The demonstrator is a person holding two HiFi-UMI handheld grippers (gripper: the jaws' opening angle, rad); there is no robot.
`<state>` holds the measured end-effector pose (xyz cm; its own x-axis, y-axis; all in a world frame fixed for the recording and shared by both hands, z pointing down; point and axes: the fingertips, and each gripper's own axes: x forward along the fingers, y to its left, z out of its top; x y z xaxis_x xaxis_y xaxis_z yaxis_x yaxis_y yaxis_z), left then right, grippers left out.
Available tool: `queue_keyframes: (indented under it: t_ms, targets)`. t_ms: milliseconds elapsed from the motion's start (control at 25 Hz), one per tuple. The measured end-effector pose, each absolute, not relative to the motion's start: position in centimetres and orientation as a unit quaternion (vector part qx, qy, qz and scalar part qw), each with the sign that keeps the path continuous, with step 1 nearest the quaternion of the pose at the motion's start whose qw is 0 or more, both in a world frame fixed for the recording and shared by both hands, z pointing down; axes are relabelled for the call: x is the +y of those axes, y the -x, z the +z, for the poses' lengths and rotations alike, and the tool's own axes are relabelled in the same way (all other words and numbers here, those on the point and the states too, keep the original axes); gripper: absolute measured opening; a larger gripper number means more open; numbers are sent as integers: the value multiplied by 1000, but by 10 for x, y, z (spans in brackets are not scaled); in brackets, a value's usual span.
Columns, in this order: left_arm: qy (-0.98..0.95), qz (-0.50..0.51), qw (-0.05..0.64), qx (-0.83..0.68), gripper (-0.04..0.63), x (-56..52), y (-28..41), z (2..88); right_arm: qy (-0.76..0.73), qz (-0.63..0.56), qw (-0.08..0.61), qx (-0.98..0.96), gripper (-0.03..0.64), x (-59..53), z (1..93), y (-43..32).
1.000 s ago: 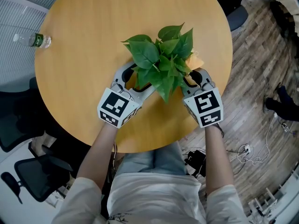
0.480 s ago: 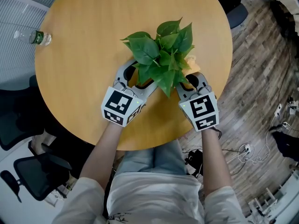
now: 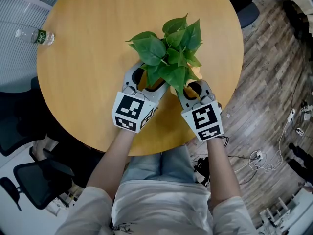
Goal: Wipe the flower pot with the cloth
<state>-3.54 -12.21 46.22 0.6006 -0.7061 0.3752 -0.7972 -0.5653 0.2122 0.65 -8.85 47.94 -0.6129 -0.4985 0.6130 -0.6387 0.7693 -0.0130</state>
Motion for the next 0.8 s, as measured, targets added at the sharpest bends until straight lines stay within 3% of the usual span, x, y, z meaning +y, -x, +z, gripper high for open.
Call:
queue_keyframes:
  t_ms: [360, 800]
  targets:
    - [-879, 123, 180, -423, 356, -121, 35, 461, -308, 117, 299, -896, 63, -80, 481, 1]
    - [-928, 159, 139, -305, 362, -119, 67, 469, -323, 130, 278, -895, 63, -80, 478, -8]
